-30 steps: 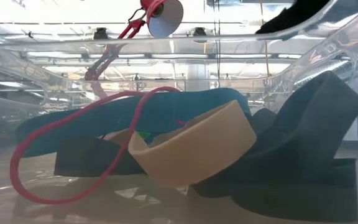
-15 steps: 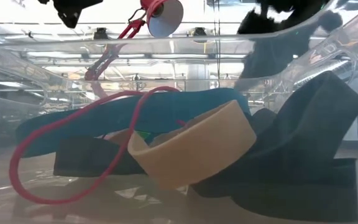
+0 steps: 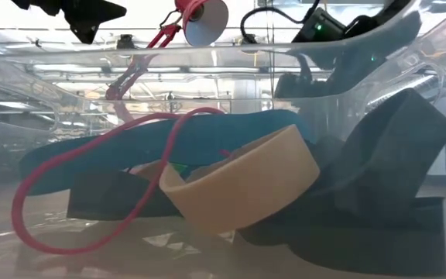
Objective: Pick and place rubber bands into bin
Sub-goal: Put the orange rubber band into the transparent bin
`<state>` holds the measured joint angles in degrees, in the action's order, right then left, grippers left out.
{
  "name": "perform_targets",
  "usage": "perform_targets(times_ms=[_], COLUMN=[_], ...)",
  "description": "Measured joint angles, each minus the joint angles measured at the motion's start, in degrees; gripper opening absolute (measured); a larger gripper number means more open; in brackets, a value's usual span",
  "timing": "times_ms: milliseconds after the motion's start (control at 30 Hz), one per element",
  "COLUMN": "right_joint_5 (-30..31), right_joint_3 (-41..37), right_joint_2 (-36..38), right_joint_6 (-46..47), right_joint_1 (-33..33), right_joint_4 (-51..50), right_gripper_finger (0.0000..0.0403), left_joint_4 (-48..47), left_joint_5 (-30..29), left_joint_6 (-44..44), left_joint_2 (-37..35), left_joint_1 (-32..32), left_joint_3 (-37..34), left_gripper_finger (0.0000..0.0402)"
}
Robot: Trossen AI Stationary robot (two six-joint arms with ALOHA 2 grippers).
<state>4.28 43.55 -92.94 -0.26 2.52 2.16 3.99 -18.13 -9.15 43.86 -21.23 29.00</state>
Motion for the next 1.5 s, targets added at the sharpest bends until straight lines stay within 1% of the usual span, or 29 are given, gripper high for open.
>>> perform_targets(times_ms=[133,267,467,533,667,900,967,1133,1300,1500], right_joint_5=[0.04,-0.13,-0.27,-0.25,-0.18,0.14,0.17,1.4,2.07,2.14], right_joint_3=[0.0,0.02,0.07,0.07,0.07,0.04,0.04,0.0,-0.22,-0.15], right_joint_2=[-1.99,-3.32,-3.31,-3.33,-3.33,-3.33,-3.33,-3.33,-2.54,3.43], right_joint_6=[0.05,2.12,2.62,2.61,2.61,2.61,2.6,4.98,6.54,10.8], right_joint_1=[-0.28,-1.14,-2.13,-2.27,-2.32,-2.32,-2.34,-2.34,-2.24,-2.01], right_joint_4=[-0.01,0.11,-0.01,-0.05,-0.67,-1.41,-1.43,-1.34,1.9,5.81], right_gripper_finger=[0.0134,0.0134,0.0133,0.0128,0.01,0.002,0.0006,0.0005,0.0002,0.0001], left_joint_4=[0.02,0.0,0.02,0.02,0.02,-0.89,-1.23,-1.37,-1.42,-1.78], left_joint_5=[0.02,0.02,0.02,0.03,0.04,0.04,0.04,0.04,0.04,0.04], left_joint_6=[-0.02,-0.02,-0.14,-0.13,-0.13,-0.09,-0.09,-0.07,-0.07,-0.07], left_joint_2=[0.0,0.0,0.0,0.0,0.0,0.0,0.0,0.0,0.0,0.0], left_joint_1=[0.0,0.0,0.0,0.0,0.0,0.0,0.0,0.0,0.0,0.0], left_joint_3=[-0.01,-0.01,0.0,0.0,0.01,0.01,0.01,0.0,0.0,-0.01], left_gripper_finger=[0.0196,0.0196,0.0196,0.0196,0.0196,0.0196,0.0196,0.0196,0.0196,0.0196])
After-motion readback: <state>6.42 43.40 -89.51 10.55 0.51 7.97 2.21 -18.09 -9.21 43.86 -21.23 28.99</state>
